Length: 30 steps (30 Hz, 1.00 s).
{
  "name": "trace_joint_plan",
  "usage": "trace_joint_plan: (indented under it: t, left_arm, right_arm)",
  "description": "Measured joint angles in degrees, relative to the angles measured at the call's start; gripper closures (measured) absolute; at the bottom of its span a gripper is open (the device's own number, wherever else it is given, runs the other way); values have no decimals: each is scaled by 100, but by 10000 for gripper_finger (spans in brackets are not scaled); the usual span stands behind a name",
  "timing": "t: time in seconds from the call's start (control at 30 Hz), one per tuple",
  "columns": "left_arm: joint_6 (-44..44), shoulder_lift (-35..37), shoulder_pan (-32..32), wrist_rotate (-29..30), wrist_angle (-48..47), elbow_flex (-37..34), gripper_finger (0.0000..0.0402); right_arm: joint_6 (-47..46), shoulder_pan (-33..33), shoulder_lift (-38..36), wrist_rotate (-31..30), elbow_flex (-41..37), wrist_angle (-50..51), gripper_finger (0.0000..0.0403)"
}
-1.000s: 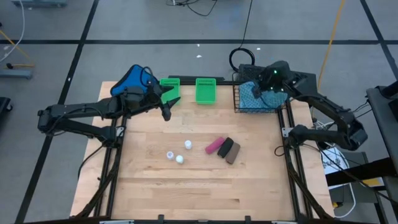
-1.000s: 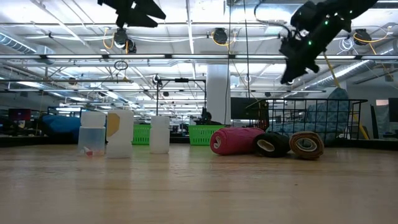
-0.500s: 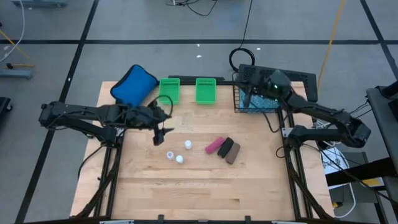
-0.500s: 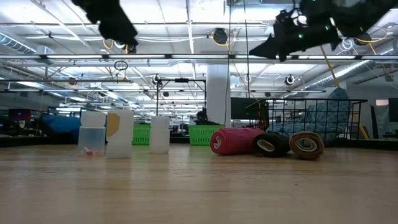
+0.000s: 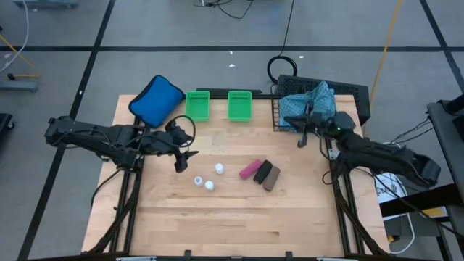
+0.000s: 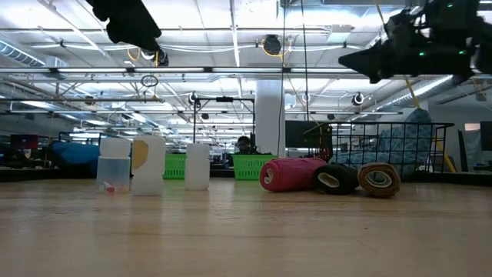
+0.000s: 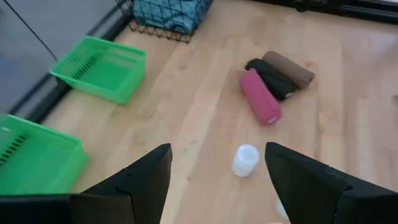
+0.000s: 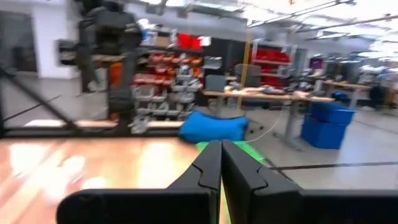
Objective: Pick & place medical supplies in basket/bin
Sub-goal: Put the left transparent pill bottle into the left green bin
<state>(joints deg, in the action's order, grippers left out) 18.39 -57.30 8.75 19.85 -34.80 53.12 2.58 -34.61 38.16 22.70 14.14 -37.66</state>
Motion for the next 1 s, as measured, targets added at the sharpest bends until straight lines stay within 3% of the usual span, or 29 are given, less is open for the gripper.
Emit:
trace_joint_plan:
  t: [0.27, 0.43, 1.0]
  left_arm:
    - [298, -231, 41, -196, -226, -3, 133]
    - [43, -624, 140, -472, -565, -7, 133]
    - [-50, -2094, 321, -1380, -706, -7, 133]
  right_arm:
    - [435, 649, -1948, 0, -128, 2515, 399]
    - [188, 783, -2636, 2, -298, 2548, 401]
    - [158, 776, -2785, -4, -934, 2568, 396]
